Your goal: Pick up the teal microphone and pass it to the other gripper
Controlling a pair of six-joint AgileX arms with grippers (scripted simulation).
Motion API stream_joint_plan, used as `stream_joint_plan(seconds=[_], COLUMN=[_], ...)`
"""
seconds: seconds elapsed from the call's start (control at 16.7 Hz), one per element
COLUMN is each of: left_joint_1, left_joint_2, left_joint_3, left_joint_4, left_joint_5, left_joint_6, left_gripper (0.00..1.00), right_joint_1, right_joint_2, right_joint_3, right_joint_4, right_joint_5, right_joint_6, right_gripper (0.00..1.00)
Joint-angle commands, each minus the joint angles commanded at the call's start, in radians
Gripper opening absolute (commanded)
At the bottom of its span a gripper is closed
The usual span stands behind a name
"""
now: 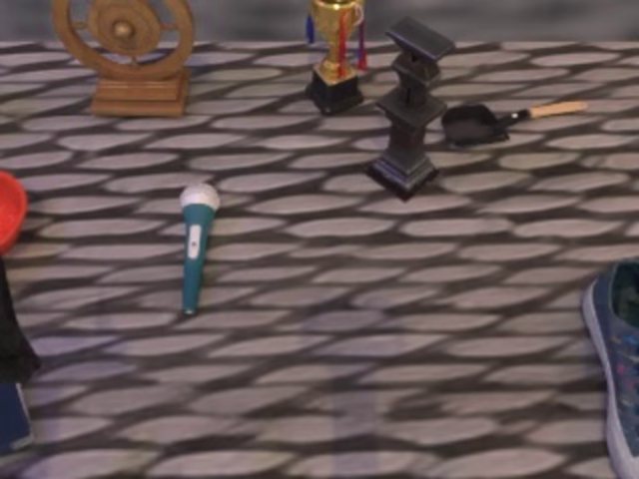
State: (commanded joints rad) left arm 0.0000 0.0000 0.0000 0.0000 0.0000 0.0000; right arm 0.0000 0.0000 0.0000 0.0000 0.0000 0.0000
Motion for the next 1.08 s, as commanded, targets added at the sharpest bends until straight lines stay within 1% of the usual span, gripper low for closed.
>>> stream_joint_plan(seconds=[0.24,0.48,0.72,1.08], left_joint_1=[-0.009,-0.056,-0.122,-0.237], left_joint_2=[0.031,0.221,0.568,1.204], left_joint_3=[0.030,0.197,0.450,0.866], left_joint_4=[-0.019,-0.127,-0.302,-0.607], left_joint_5=[0.001,0.000,-0.008,-0.021], left_joint_6=[-0.008,-0.050,-0.113,-0.218], left_gripper=[1.00,1.00,1.00,1.00], right_joint_1=[0.000,0.000,0.000,0.000], right_joint_2=[0.000,0.000,0.000,0.000], right_joint_3=[0.000,0.000,0.000,0.000], right_joint_4=[0.000,0.000,0.000,0.000], right_joint_5=[0.000,0.000,0.000,0.000], right_joint_6=[0.000,0.000,0.000,0.000], right_gripper=[1.00,1.00,1.00,1.00])
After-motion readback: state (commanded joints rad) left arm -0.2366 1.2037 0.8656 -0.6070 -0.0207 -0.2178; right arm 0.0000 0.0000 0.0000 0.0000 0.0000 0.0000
